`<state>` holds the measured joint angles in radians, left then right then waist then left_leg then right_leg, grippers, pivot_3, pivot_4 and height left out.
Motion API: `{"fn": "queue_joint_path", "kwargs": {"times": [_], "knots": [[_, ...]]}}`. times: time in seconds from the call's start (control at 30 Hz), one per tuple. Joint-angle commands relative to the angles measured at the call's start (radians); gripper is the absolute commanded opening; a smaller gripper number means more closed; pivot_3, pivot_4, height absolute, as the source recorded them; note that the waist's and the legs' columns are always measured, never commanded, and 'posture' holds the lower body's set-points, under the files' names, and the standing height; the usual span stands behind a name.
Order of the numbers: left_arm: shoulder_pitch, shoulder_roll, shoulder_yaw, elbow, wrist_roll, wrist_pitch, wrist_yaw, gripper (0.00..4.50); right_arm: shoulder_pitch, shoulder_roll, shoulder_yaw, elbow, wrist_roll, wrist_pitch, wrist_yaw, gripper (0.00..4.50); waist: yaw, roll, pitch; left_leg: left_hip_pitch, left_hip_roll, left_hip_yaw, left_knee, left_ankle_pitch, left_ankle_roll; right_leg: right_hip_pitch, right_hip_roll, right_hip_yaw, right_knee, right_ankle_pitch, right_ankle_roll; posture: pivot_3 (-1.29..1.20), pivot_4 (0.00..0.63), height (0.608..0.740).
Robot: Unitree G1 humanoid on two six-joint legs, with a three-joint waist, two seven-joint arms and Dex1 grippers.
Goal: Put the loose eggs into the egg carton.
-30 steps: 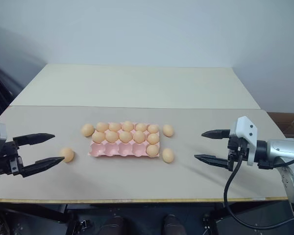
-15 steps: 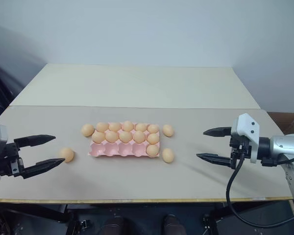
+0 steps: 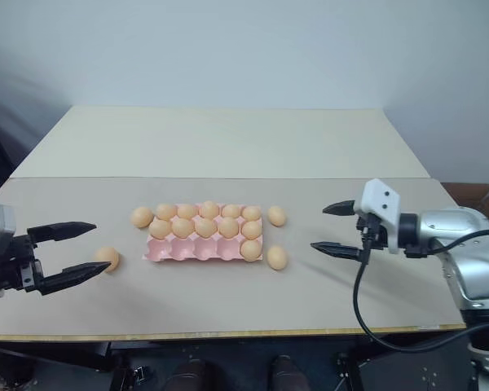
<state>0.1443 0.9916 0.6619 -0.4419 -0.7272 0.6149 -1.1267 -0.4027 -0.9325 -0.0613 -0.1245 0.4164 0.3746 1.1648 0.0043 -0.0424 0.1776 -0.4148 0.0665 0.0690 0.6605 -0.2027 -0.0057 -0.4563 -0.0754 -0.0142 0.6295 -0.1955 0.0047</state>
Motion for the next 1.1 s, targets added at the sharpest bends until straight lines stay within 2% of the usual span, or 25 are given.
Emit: {"fn": "queue_joint_path", "kwargs": {"times": [0.03, 0.1, 0.33, 0.6, 0.7, 0.83, 0.97, 1.1], "knots": [[-0.019, 0.016, 0.007, -0.001, -0.007, -0.016, -0.009, 4.49, -0.008, -0.017, -0.023, -0.043, 0.044, 0.004, 0.054, 4.5, 0.004, 0.0, 0.0, 0.0, 0.0, 0.0, 0.0, 0.0, 0.0, 0.0, 0.0, 0.0, 0.0, 0.0, 0.0, 0.0, 0.15, 0.74], [-0.03, 0.018, -0.004, 0.007, -0.005, -0.017, -0.012, 4.49, -0.007, 0.002, 0.009, -0.057, 0.037, -0.013, 0.071, 4.5, 0.005, 0.0, 0.0, 0.0, 0.0, 0.0, 0.0, 0.0, 0.0, 0.0, 0.0, 0.0, 0.0, 0.0, 0.0, 0.0, 0.15, 0.74], [-0.082, 0.024, -0.066, 0.03, -0.003, -0.021, -0.016, 4.49, -0.087, 0.141, 0.24, 0.044, -0.205, -0.119, -0.013, 4.5, -0.004, -0.001, -0.001, 0.001, 0.0, 0.001, 0.0, 0.0, 0.0, 0.0, 0.0, 0.0, 0.001, 0.001, 0.0, 0.0, 0.15, 0.74], [-0.099, 0.029, -0.074, 0.039, 0.002, -0.022, -0.025, 4.49, -0.148, 0.267, 0.33, 0.169, -0.292, -0.147, -0.041, 4.5, -0.008, -0.001, -0.001, -0.001, 0.0, 0.001, 0.0, 0.0, 0.0, 0.0, 0.001, 0.001, 0.0, 0.002, 0.002, 0.0, 0.15, 0.74], [-0.098, 0.026, -0.076, 0.033, 0.003, -0.022, -0.02, 4.5, -0.153, 0.285, 0.342, 0.185, -0.306, -0.166, -0.03, 3.89, -0.01, -0.001, -0.001, 0.0, 0.0, 0.001, 0.0, 0.0, 0.0, 0.0, 0.001, 0.001, 0.001, 0.002, 0.001, 0.0, 0.15, 0.74], [-0.098, 0.025, -0.074, 0.035, 0.005, -0.025, -0.019, 4.5, -0.14, 0.269, 0.324, 0.149, -0.286, -0.151, -0.006, 2.61, -0.011, -0.001, -0.001, 0.0, 0.0, 0.001, 0.0, 0.0, 0.0, 0.0, 0.001, 0.001, 0.001, 0.002, 0.001, 0.0, 0.15, 0.74], [-0.101, 0.022, -0.075, 0.036, 0.008, -0.028, -0.014, 4.5, -0.138, 0.247, 0.286, 0.102, -0.267, -0.138, -0.008, 2.49, -0.012, -0.001, -0.001, 0.0, 0.0, 0.001, 0.0, 0.0, 0.0, 0.0, 0.001, 0.001, 0.001, 0.002, 0.001, 0.0, 0.15, 0.74], [-0.105, 0.019, -0.076, 0.039, 0.014, -0.031, -0.013, 4.5, -0.206, 0.267, 0.248, 0.027, -0.22, -0.085, -0.027, 2.49, -0.017, -0.001, -0.001, 0.0, 0.0, 0.001, 0.0, 0.0, 0.0, 0.0, 0.001, 0.0, 0.001, 0.002, 0.001, 0.0, 0.15, 0.74]]}}
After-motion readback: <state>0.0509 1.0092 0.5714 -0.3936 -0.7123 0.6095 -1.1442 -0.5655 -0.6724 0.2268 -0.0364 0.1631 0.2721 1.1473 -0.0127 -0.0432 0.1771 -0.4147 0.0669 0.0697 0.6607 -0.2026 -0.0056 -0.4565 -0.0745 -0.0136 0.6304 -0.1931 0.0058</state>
